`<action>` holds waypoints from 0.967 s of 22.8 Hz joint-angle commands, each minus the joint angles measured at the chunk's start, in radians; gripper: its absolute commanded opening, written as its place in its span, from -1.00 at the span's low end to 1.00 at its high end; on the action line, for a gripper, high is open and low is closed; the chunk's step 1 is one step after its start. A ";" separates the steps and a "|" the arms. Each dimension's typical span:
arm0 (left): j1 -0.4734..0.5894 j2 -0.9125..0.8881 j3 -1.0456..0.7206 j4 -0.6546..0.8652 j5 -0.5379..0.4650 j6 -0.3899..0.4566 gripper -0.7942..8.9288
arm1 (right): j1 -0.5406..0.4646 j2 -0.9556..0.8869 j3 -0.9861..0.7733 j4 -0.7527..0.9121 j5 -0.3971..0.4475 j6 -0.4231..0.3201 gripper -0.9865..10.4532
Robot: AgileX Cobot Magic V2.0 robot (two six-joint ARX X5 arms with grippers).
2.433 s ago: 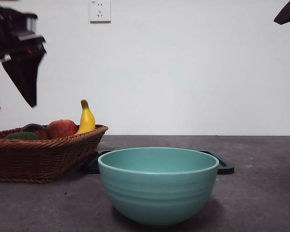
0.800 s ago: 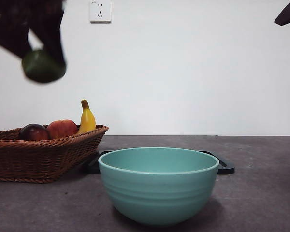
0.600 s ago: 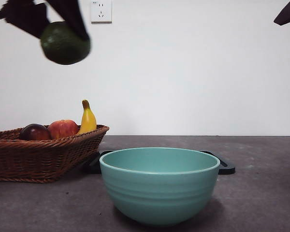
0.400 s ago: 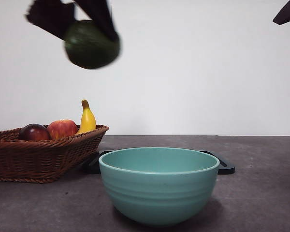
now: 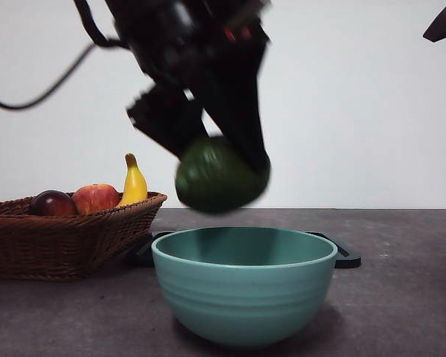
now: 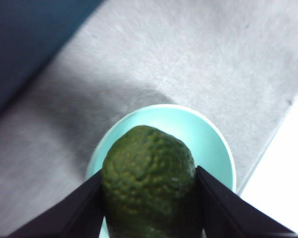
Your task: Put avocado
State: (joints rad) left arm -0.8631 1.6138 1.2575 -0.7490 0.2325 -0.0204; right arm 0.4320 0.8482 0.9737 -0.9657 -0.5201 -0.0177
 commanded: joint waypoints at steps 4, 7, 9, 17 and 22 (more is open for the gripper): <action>-0.056 0.117 0.012 0.035 -0.059 0.006 -0.48 | 0.005 0.006 0.021 0.007 0.001 0.011 -0.14; -0.072 0.144 0.012 0.058 -0.061 0.011 -0.47 | 0.005 0.006 0.021 0.007 0.001 0.011 -0.14; -0.075 0.159 0.012 0.066 -0.061 0.010 -0.46 | 0.005 0.006 0.021 0.007 0.001 0.011 -0.14; -0.077 0.187 0.012 0.061 -0.060 0.008 -0.18 | 0.005 0.006 0.021 0.007 0.000 0.011 -0.14; -0.080 0.183 0.014 0.055 -0.060 0.003 -0.18 | 0.005 0.006 0.021 0.007 0.001 0.011 -0.14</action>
State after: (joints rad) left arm -0.9298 1.7851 1.2575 -0.6945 0.1715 -0.0170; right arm 0.4320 0.8482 0.9737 -0.9657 -0.5201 -0.0177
